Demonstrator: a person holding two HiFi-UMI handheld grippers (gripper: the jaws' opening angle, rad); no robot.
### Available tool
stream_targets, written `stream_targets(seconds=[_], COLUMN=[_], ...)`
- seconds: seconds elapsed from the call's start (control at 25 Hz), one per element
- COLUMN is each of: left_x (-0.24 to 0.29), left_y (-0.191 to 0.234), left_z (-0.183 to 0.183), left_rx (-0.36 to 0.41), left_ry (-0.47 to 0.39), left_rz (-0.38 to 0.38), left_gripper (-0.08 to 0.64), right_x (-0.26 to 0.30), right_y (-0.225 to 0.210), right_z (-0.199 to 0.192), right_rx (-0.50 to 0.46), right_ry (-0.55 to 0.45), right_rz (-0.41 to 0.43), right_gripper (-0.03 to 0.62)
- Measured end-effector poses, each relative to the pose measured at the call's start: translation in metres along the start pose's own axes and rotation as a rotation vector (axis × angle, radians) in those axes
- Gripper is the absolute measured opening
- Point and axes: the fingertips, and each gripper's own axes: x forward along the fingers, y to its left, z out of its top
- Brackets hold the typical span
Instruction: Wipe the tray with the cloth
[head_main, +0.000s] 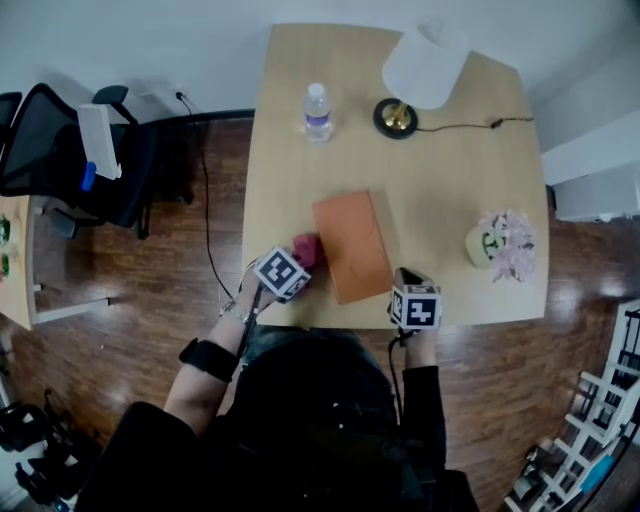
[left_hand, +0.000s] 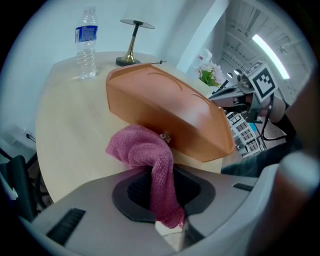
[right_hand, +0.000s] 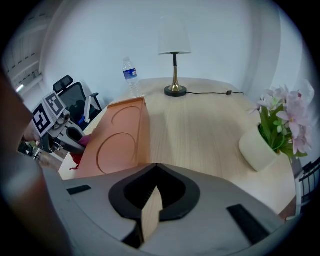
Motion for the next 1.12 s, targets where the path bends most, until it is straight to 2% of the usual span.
stream_targets(seconds=[0.08, 0.24, 0.32, 0.64, 0.84, 0.96, 1.12], left_x=[0.002, 0.017, 0.024, 0.024, 0.006, -0.016, -0.052], left_y=[-0.016, -0.068, -0.087, -0.13, -0.137, -0.124, -0.067], left_z=[-0.002, -0.008, -0.013, -0.037, -0.034, -0.027, -0.003], left_rx=[0.026, 0.111, 0.142, 0.257, 0.292, 0.295, 0.307], left_ry=[-0.005, 0.032, 0.066, 0.161, 0.15, 0.13, 0.103], left_rz=[-0.033, -0.125, -0.147, -0.259, -0.311, -0.296, -0.162], left_gripper=[0.091, 0.091, 0.09, 0.089, 0.089, 0.09, 0.089], right_x=[0.0, 0.0, 0.0, 0.002, 0.004, 0.002, -0.004], right_y=[-0.001, -0.002, 0.0, -0.001, -0.002, -0.001, 0.0], right_z=[0.0, 0.001, -0.001, 0.002, 0.001, 0.002, -0.003], right_rx=[0.003, 0.001, 0.006, 0.027, 0.052, 0.065, 0.113], right_ry=[0.0, -0.006, -0.003, -0.013, -0.013, -0.021, -0.023], right_rz=[-0.001, -0.007, -0.004, -0.005, -0.013, -0.015, -0.032], right_gripper=[0.006, 0.006, 0.006, 0.006, 0.006, 0.006, 0.006])
